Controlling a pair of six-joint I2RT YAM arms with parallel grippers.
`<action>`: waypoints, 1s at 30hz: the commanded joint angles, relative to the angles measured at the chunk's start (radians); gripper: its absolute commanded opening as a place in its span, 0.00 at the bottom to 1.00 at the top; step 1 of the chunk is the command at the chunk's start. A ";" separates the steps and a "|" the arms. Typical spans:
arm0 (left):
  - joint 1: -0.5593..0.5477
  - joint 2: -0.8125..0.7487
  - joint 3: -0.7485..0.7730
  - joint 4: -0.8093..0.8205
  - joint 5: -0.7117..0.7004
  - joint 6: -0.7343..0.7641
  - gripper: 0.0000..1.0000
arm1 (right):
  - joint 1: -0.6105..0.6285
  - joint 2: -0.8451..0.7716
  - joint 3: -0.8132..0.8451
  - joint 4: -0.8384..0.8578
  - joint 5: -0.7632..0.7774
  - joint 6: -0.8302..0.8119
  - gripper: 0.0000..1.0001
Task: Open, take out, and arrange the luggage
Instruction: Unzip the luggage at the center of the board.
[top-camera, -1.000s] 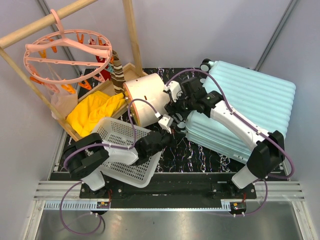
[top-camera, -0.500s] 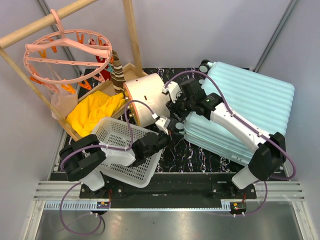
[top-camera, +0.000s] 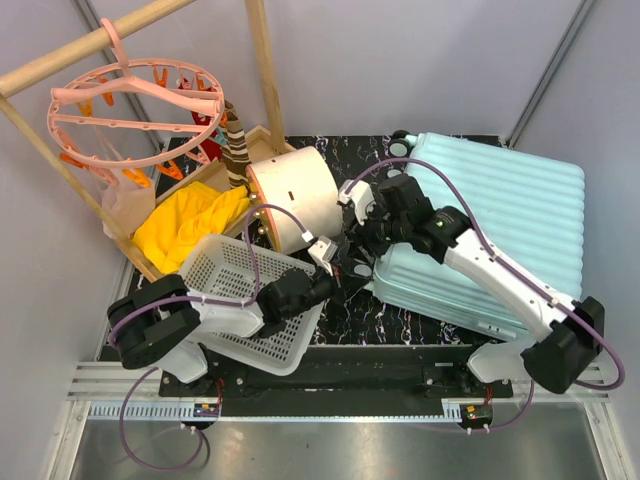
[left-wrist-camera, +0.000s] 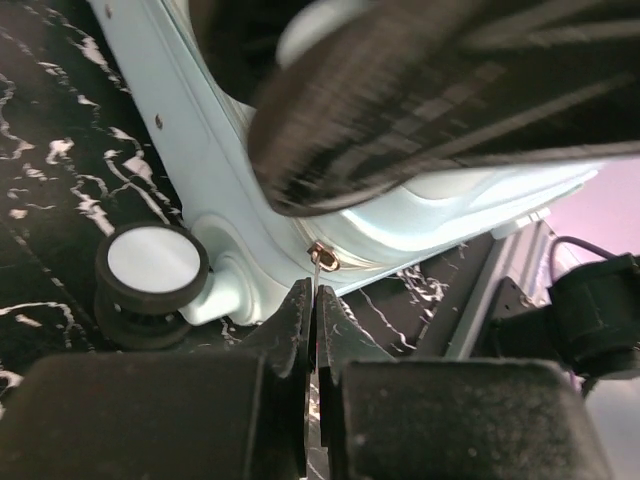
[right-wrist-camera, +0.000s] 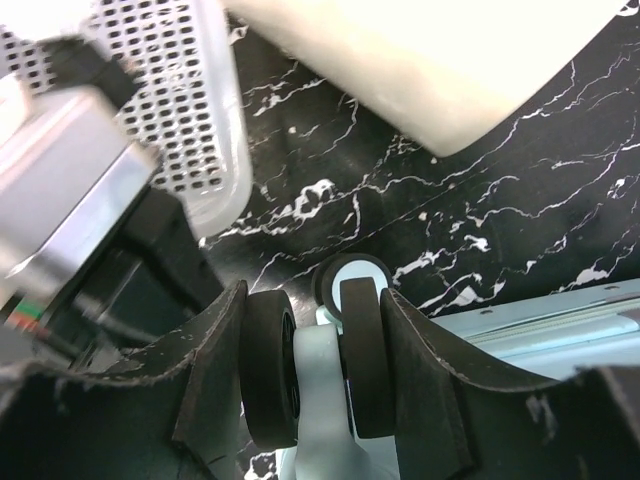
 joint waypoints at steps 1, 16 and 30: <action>0.044 -0.034 -0.020 -0.017 -0.154 0.033 0.00 | -0.023 -0.217 0.001 -0.055 0.029 0.175 0.00; 0.043 0.036 0.167 -0.140 -0.206 0.071 0.00 | -0.020 -0.352 -0.155 -0.028 -0.152 0.270 0.00; 0.075 0.130 0.318 -0.158 -0.213 0.114 0.00 | -0.019 -0.384 -0.175 -0.032 -0.250 0.328 0.00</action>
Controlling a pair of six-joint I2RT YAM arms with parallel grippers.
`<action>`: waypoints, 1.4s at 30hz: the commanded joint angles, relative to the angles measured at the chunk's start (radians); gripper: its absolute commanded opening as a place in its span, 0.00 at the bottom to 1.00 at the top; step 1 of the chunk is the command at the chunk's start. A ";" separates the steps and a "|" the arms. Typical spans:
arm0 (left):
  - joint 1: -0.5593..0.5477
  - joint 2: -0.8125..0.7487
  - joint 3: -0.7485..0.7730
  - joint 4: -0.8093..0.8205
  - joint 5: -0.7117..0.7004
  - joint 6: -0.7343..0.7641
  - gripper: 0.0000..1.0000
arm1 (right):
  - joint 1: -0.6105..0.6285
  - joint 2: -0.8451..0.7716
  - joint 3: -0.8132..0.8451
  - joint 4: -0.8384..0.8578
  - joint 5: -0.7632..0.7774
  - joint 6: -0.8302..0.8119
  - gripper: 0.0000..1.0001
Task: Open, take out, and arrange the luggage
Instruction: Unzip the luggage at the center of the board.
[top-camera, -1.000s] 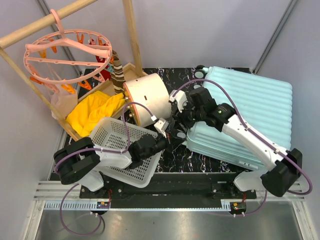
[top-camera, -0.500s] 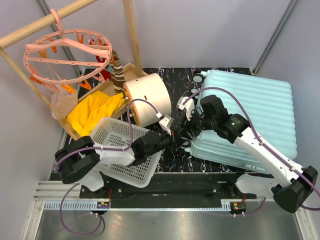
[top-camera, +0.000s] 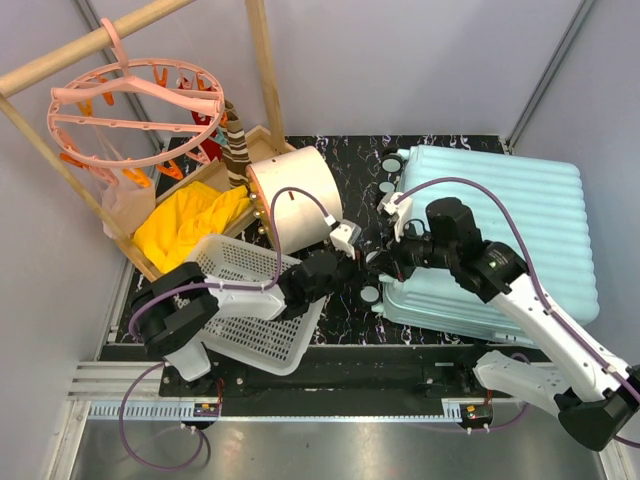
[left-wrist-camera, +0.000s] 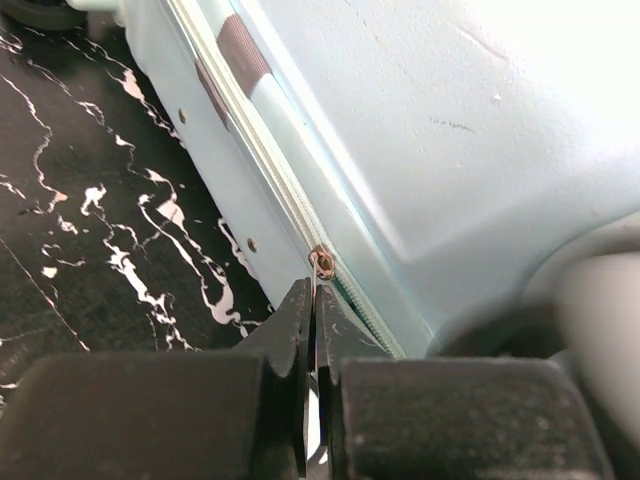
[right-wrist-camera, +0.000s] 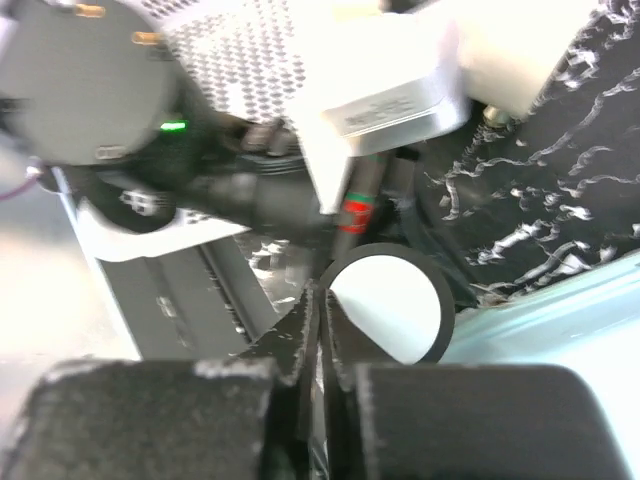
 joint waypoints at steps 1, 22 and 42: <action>0.073 0.002 0.075 0.045 -0.144 0.060 0.00 | 0.009 -0.026 0.030 -0.046 -0.100 0.116 0.00; 0.136 0.036 0.067 0.121 0.066 0.055 0.00 | 0.012 -0.023 0.138 -0.129 0.111 0.048 0.78; 0.233 0.002 0.089 0.019 0.344 0.129 0.00 | 0.232 0.251 0.216 -0.169 0.302 -0.177 0.92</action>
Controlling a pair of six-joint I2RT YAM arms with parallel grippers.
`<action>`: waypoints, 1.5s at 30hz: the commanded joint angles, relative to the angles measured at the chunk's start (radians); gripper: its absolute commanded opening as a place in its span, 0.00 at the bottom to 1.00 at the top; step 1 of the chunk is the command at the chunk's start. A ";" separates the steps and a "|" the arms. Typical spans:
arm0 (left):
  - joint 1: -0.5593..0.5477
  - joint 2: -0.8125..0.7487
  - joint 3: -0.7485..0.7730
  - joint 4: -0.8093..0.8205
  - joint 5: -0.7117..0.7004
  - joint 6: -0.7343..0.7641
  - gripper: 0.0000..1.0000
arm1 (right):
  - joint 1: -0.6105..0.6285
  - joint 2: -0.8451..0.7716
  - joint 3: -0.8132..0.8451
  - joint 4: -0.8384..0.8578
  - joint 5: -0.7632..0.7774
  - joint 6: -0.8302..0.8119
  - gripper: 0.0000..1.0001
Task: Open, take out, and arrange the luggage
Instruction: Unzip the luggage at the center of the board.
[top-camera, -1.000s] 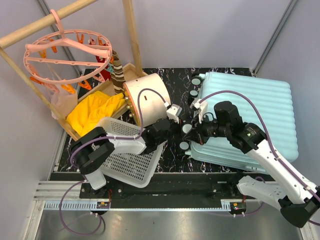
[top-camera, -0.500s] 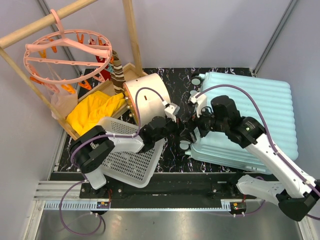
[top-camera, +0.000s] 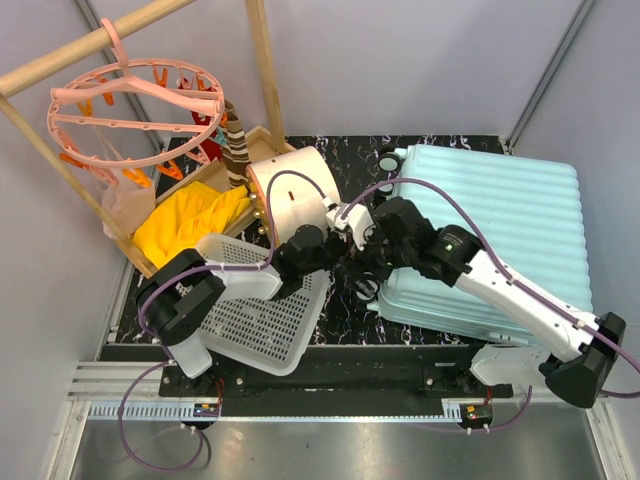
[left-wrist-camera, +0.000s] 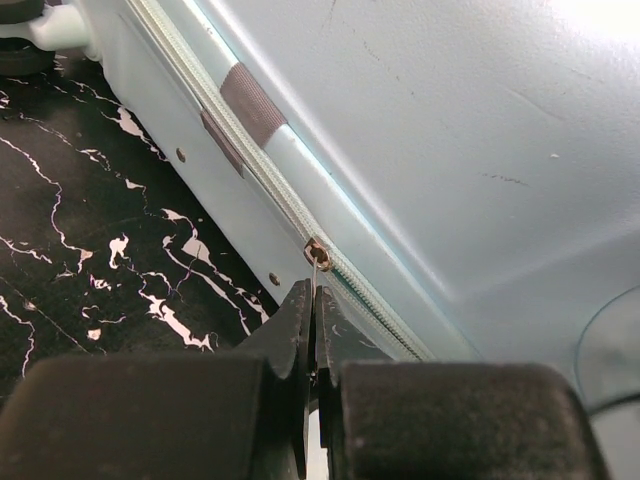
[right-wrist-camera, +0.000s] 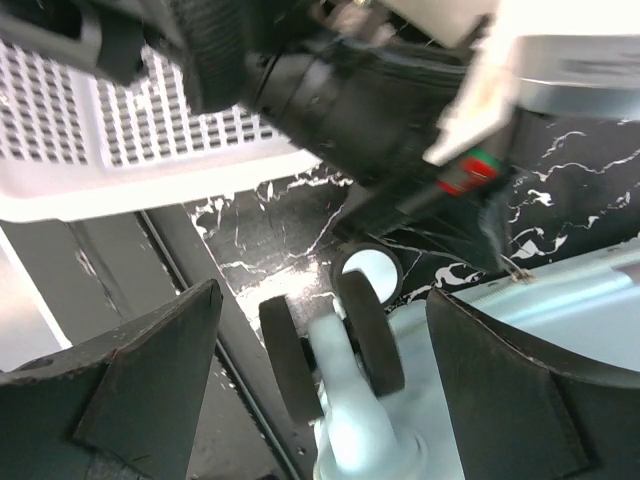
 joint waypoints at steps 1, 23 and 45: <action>0.041 -0.059 0.051 -0.011 -0.009 0.042 0.00 | 0.050 0.052 0.051 -0.037 0.065 -0.071 0.92; 0.020 -0.036 0.294 -0.339 -0.165 0.071 0.00 | 0.232 0.060 0.013 -0.140 0.224 0.005 0.01; 0.077 0.300 0.787 -0.579 -0.280 0.098 0.00 | 0.314 -0.032 -0.069 -0.068 0.146 0.123 0.00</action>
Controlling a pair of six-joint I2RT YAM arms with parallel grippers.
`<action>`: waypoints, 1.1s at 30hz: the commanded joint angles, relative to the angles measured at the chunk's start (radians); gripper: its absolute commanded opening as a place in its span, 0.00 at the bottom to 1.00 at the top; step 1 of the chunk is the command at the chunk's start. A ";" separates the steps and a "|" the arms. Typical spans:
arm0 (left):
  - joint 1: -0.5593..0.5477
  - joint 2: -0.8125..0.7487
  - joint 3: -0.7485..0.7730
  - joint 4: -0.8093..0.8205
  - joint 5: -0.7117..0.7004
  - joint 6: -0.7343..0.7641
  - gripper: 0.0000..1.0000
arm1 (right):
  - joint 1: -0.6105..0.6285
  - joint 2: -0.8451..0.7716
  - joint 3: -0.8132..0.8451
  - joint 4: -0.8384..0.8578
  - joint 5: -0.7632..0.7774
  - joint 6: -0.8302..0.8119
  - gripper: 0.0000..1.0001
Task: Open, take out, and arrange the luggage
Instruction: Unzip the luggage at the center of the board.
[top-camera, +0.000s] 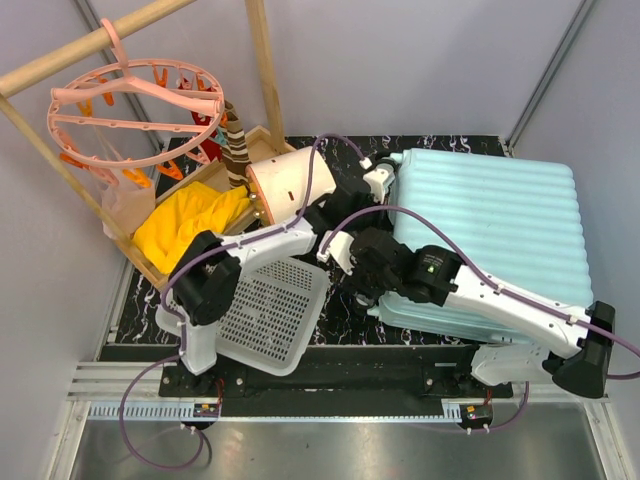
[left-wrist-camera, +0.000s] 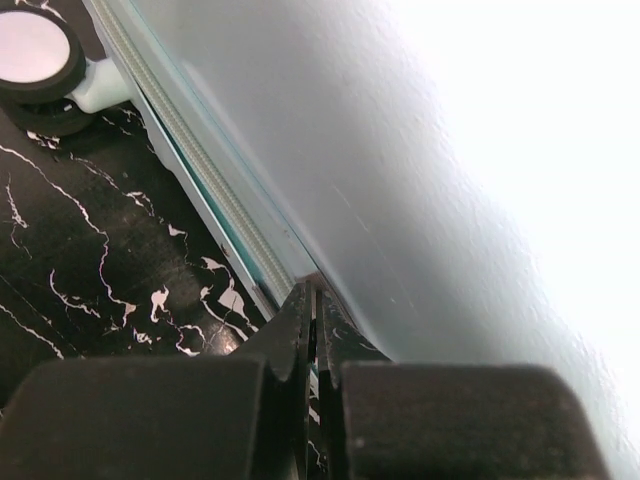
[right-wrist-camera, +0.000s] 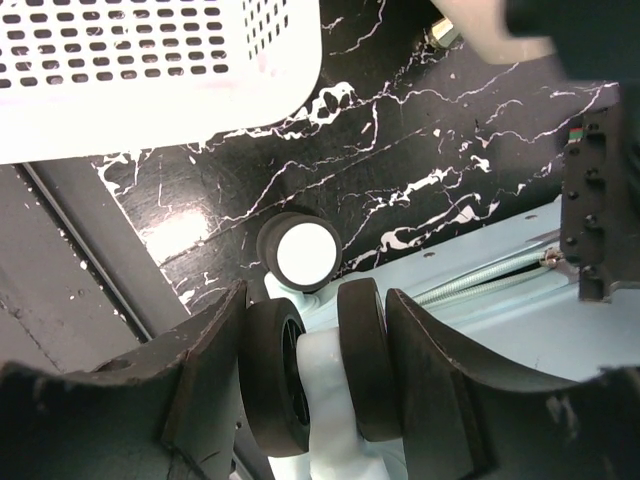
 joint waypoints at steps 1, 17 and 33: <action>0.079 0.089 0.125 0.179 -0.191 0.043 0.00 | 0.080 -0.066 -0.022 -0.043 -0.192 0.180 0.00; 0.089 -0.058 -0.176 0.478 -0.244 0.124 0.00 | 0.089 -0.163 -0.039 -0.024 -0.067 0.214 0.00; 0.095 0.018 -0.085 0.499 -0.340 0.170 0.00 | 0.089 -0.181 -0.004 0.037 -0.024 0.212 0.00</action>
